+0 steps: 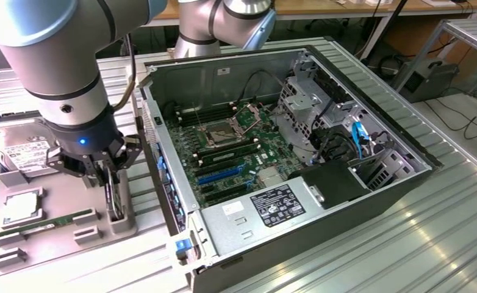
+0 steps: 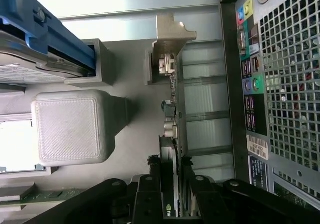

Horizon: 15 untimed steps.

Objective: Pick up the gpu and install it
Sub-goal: 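Pick up the gpu and move the gpu toward the slot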

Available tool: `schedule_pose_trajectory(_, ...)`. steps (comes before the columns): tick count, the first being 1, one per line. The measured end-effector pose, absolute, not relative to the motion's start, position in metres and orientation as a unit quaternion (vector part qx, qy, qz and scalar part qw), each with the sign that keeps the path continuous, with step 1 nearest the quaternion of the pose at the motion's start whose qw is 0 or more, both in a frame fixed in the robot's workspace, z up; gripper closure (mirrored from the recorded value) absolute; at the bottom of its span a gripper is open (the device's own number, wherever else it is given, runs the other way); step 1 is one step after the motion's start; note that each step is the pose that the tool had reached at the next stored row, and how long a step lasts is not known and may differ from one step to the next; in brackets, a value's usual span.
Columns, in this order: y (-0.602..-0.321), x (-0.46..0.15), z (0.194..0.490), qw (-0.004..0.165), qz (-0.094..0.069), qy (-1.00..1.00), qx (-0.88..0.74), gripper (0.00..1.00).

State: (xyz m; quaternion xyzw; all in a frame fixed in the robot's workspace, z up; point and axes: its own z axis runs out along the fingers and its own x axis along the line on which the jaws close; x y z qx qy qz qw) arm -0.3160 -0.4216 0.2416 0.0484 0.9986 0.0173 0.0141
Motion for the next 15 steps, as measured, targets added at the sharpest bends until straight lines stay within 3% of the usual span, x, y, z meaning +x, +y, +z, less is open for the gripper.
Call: schedule_pose_trajectory(15,-0.4217,-0.3122,0.2442,0.009,0.019,1.000,0.003,0.74)
